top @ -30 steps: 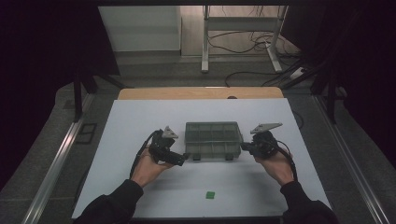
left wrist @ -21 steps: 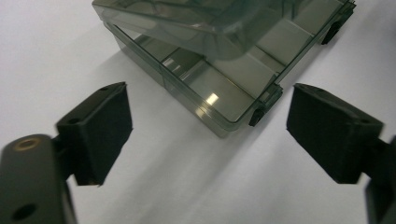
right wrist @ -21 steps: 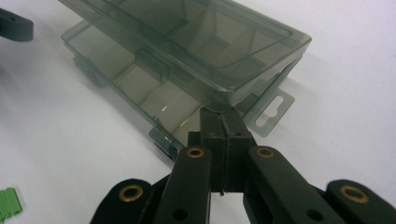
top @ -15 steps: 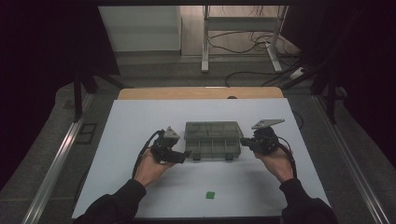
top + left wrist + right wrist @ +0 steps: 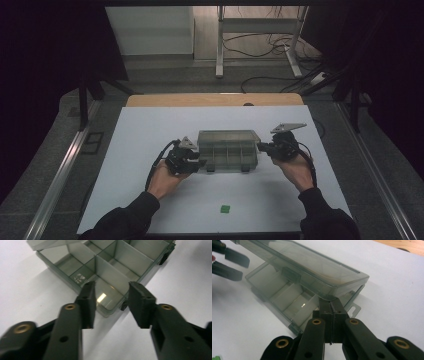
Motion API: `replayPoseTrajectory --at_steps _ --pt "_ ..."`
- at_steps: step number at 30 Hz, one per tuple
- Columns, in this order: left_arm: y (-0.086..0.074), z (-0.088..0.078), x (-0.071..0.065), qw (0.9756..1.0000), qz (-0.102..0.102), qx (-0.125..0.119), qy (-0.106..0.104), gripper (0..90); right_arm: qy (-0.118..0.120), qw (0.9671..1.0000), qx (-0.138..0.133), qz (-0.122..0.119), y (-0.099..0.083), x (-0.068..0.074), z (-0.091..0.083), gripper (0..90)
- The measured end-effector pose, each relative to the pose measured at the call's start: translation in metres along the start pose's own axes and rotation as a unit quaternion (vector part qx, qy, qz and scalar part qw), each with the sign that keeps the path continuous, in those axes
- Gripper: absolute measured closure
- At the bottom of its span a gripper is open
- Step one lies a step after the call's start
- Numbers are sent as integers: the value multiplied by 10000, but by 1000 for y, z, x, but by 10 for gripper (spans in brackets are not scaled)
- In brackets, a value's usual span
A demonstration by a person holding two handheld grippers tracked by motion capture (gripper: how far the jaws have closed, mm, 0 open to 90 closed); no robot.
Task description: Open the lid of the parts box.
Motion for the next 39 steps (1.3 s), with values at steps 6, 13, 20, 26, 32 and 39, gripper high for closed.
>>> replayPoseTrajectory --at_steps 6,13,20,26,32,39 --pt "5 4 -7 9998 188 49 -38 770 8 10000 -32 21 4 -2 0 900" --pt "10 7 -13 9996 260 23 -74 860 -3 10000 -70 39 7 -4 1 900" --pt "16 13 -17 9995 314 10 -83 882 -27 9999 -90 98 10 -6 3 900" --pt "20 18 -19 9994 321 -22 -103 886 -27 9998 -113 139 12 -8 4 900" --pt "23 23 -19 9993 357 -28 -80 892 -36 9998 -121 148 14 -9 5 900" --pt "23 28 -18 9994 309 -60 -132 894 -43 9998 -151 149 18 -10 7 900"
Point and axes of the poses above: each handheld gripper's, and its own axes: z roughly forward along the jaws, y roughly out of its top, x roughly to its left, the point moved 3 cm from there along z, roughly forward along the jaws, and after that the axes turned 9 degrees about x, right-handed, at the moved point
